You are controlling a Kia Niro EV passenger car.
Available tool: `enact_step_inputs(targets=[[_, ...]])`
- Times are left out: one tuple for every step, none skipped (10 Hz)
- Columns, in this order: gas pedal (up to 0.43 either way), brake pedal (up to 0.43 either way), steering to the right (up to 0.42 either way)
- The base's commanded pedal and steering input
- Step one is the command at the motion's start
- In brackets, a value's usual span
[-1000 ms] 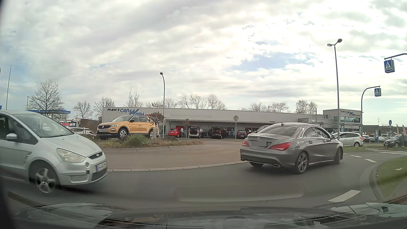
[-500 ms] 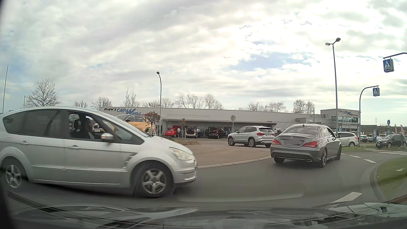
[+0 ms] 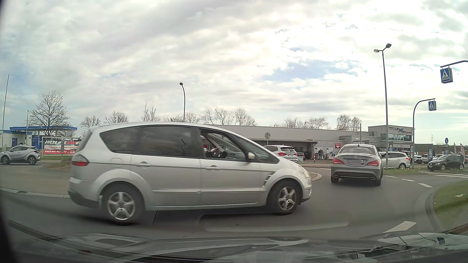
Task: Follow the waypoints while adhering to traffic rules and regulations
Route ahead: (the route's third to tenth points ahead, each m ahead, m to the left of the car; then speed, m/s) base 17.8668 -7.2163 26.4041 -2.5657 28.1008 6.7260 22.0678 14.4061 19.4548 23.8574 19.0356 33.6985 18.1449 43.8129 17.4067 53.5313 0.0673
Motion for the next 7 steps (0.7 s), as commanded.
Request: enact_step_inputs(targets=[[0.0,0.0,0.235],[0.0,0.0,0.235],[0.0,0.0,0.235],[0.0,0.0,0.235],[0.0,0.0,0.235],[0.0,0.0,0.235],[0.0,0.0,0.236]])
